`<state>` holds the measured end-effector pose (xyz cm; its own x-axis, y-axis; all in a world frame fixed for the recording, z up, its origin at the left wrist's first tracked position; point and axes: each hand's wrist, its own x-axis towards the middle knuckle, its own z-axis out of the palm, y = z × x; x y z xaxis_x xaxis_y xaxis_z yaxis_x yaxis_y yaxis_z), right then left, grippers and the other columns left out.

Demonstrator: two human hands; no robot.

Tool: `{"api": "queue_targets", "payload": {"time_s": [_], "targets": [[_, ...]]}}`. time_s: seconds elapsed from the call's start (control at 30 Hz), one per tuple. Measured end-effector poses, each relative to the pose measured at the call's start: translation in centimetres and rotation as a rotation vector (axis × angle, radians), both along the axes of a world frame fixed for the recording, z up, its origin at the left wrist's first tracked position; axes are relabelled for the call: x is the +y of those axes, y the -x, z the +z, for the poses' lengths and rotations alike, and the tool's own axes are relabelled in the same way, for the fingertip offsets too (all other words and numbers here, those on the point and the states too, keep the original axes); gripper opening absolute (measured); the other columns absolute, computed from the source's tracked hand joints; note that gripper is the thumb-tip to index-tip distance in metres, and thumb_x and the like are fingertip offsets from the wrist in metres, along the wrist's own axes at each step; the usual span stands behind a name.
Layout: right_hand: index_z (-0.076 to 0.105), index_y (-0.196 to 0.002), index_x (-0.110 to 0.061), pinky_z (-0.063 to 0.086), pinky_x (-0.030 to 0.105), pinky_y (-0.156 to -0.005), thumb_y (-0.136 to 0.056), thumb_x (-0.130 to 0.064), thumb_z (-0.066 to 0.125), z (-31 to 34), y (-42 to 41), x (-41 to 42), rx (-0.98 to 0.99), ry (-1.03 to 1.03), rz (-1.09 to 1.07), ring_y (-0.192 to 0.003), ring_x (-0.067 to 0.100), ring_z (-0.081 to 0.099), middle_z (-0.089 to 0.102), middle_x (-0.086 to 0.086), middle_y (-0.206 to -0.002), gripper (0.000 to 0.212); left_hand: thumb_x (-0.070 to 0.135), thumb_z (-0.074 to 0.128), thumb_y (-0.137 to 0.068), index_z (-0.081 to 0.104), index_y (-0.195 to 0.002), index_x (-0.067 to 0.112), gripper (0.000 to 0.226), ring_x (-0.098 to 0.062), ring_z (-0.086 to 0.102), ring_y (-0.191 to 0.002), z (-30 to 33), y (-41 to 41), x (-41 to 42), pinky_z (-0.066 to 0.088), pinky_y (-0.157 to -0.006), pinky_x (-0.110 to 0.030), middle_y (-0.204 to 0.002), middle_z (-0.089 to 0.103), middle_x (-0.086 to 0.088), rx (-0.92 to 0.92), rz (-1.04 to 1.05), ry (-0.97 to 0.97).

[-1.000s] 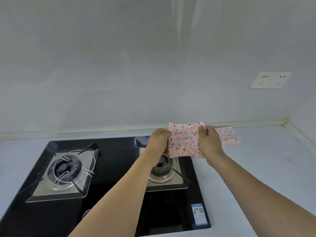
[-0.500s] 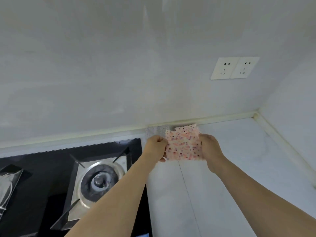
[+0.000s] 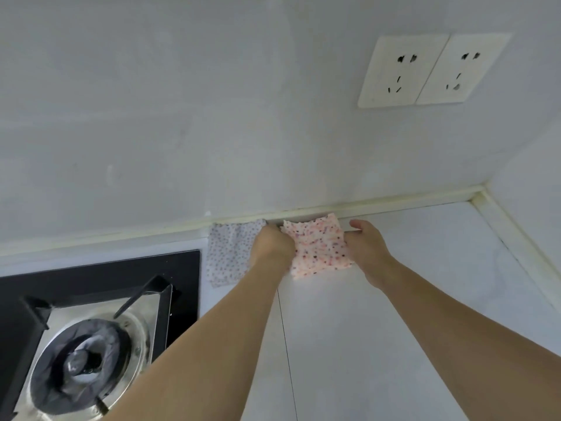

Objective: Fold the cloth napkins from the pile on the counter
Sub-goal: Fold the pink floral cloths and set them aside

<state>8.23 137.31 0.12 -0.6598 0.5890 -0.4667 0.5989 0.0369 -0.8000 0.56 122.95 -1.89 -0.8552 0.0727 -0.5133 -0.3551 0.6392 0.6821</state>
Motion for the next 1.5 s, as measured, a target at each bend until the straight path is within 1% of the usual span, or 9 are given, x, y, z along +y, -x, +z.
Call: {"api": "queue_targets", "payload": {"time_s": [0.03, 0.1, 0.2, 0.3, 0.5, 0.7, 0.87, 1.03, 1.5], "targets": [[0.040, -0.143, -0.017, 0.045, 0.036, -0.085, -0.093, -0.012, 0.042, -0.1, -0.1, 0.1, -0.024, -0.018, 0.016, -0.097, 0.021, 0.052, 0.055, 0.006, -0.121, 0.050, 0.019, 0.038, -0.094, 0.060, -0.115, 0.013, 0.031, -0.037, 0.068, -0.098, -0.2, -0.2, 0.1, 0.056, -0.084, -0.044, -0.108, 0.069, -0.017, 0.017, 0.009, 0.031], [0.037, -0.145, -0.018, 0.041, 0.033, -0.086, -0.094, -0.016, 0.039, -0.1, -0.7, 0.2, -0.072, -0.073, 0.028, -0.104, 0.022, 0.050, 0.048, 0.009, -0.137, 0.051, 0.022, 0.038, -0.098, 0.058, -0.116, 0.008, 0.030, -0.035, 0.064, -0.099, 0.2, -1.0, 0.0, 0.051, -0.079, -0.035, -0.105, 0.067, -0.013, 0.128, -0.013, 0.107], [0.036, -0.145, -0.016, 0.043, 0.040, -0.101, -0.094, -0.018, 0.039, 0.7, -2.1, -0.4, -0.085, -0.170, 0.056, -0.118, 0.027, 0.051, 0.046, 0.011, -0.143, 0.051, 0.019, 0.037, -0.100, 0.054, -0.104, 0.008, 0.021, -0.028, 0.058, -0.084, 2.0, -3.0, -0.6, 0.040, -0.065, -0.032, -0.088, 0.057, -0.006, 0.337, -0.066, 0.105], [0.038, -0.145, -0.012, 0.039, 0.041, -0.107, -0.096, -0.020, 0.042, 2.2, -3.5, -2.0, -0.051, -0.271, 0.114, -0.131, 0.027, 0.044, 0.042, 0.008, -0.148, 0.049, 0.020, 0.037, -0.100, 0.051, -0.100, 0.008, 0.019, -0.026, 0.053, -0.087, 3.6, -4.8, -1.9, 0.035, -0.066, -0.032, -0.093, 0.054, -0.005, 0.502, -0.183, 0.103], [0.042, -0.140, -0.009, 0.039, 0.039, -0.105, -0.095, -0.018, 0.048, 5.8, -5.4, -6.9, 0.050, -0.506, 0.234, -0.127, 0.028, 0.046, 0.047, 0.010, -0.140, 0.046, 0.019, 0.037, -0.100, 0.051, -0.119, 0.010, 0.025, -0.025, 0.043, -0.109, 5.9, -7.7, -8.1, 0.033, -0.076, -0.030, -0.119, 0.052, -0.004, 0.647, -0.439, 0.275], [0.048, -0.131, -0.001, 0.041, 0.042, -0.098, -0.092, -0.016, 0.052, 8.4, -7.3, -14.2, 0.037, -0.738, 0.345, -0.119, 0.035, 0.049, 0.055, 0.018, -0.129, 0.042, 0.019, 0.043, -0.099, 0.052, -0.124, 0.007, 0.029, -0.028, 0.046, -0.114, 8.4, -8.4, -15.4, 0.039, -0.091, -0.036, -0.127, 0.054, -0.008, 0.796, -0.511, 0.386], [0.046, -0.134, -0.003, 0.041, 0.045, -0.101, -0.090, -0.017, 0.051, 10.6, -7.4, -22.1, 0.071, -0.794, 0.421, -0.121, 0.034, 0.048, 0.053, 0.016, -0.131, 0.046, 0.023, 0.044, -0.099, 0.052, -0.127, 0.007, 0.034, -0.028, 0.046, -0.119, 10.6, -8.3, -22.7, 0.039, -0.097, -0.038, -0.130, 0.054, -0.008, 0.844, -0.483, 0.383], [0.038, -0.142, -0.007, 0.031, 0.041, -0.110, -0.095, -0.016, 0.048, 12.6, -7.2, -31.2, 0.098, -0.770, 0.439, -0.132, 0.032, 0.039, 0.044, 0.014, -0.144, 0.050, 0.030, 0.037, -0.102, 0.048, -0.129, 0.011, 0.035, -0.022, 0.045, -0.118, 12.3, -7.5, -32.3, 0.037, -0.100, -0.034, -0.130, 0.052, -0.003, 0.880, -0.534, 0.433], [0.037, -0.143, -0.017, 0.034, 0.035, -0.111, -0.097, -0.024, 0.052, 14.5, -4.2, -50.1, 0.176, -0.709, 0.639, -0.135, 0.021, 0.040, 0.041, 0.001, -0.147, 0.049, 0.028, 0.041, -0.101, 0.048, -0.134, 0.011, 0.037, -0.022, 0.047, -0.125, 13.8, -7.4, -52.4, 0.035, -0.106, -0.033, -0.135, 0.053, -0.004, 0.844, -0.365, 0.494]]}}
